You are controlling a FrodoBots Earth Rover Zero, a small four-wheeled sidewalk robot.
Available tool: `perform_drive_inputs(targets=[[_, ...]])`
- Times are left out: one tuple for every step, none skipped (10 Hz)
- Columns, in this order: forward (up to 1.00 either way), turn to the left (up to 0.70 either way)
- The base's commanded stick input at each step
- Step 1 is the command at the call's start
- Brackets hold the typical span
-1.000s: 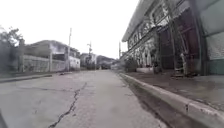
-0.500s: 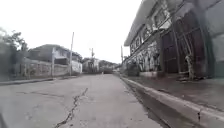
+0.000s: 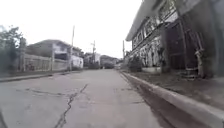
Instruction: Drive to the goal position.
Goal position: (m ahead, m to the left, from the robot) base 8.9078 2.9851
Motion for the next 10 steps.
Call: perform_drive_inputs(targets=[[0.7, 0.0], [0.7, 0.0], [0.7, 0.0], [0.7, 0.0], [0.7, 0.0], [0.7, 0.0], [0.7, 0.0], [0.7, 0.0], [0.7, 0.0], [0.7, 0.0]])
